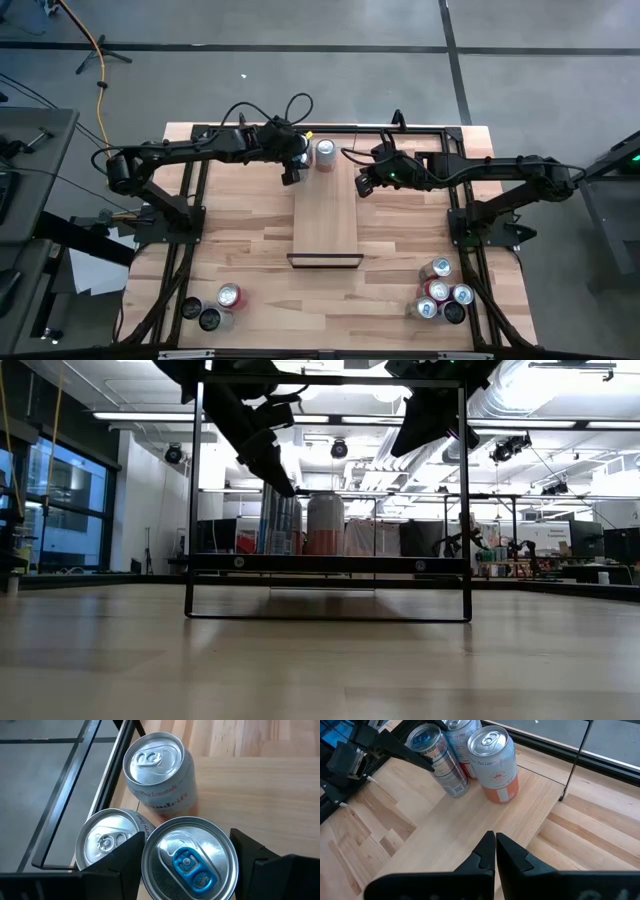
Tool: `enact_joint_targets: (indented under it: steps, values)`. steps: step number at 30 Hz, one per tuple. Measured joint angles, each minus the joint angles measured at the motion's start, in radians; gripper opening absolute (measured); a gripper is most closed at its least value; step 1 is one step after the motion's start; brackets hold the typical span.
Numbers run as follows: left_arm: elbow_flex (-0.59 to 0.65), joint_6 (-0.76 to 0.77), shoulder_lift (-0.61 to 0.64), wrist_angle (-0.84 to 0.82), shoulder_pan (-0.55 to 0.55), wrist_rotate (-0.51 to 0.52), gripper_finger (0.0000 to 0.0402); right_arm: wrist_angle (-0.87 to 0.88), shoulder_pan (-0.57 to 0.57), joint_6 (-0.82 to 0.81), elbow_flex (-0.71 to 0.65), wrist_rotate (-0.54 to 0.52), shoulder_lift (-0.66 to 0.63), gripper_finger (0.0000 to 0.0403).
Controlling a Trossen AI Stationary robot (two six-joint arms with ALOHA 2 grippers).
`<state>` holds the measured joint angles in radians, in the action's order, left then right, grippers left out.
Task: Place canned beverage on shelf
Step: Put the blue soda can on the shelf
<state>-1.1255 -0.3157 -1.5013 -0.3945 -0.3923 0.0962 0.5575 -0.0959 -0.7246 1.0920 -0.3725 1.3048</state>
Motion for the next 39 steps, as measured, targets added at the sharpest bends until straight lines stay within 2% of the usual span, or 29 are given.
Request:
enact_joint_targets:
  steps: [9,21,31,39]
  values:
    - [0.0,0.0,-0.001,0.001,0.013,-0.005,0.0185,0.0,0.0,0.0,0.0,-0.001,0.0,0.0]
    - [0.0,0.0,-0.002,0.003,0.013,-0.005,0.0234,0.0,0.0,0.0,0.0,-0.001,0.0,0.0]
    - [0.0,0.009,-0.002,0.007,0.013,-0.04,0.0239,0.0,0.0,0.0,0.0,0.0,0.0,0.0]
    - [-0.087,0.006,0.055,-0.003,0.015,-0.051,0.0239,-0.001,0.0,0.0,0.0,0.0,0.0,0.0]
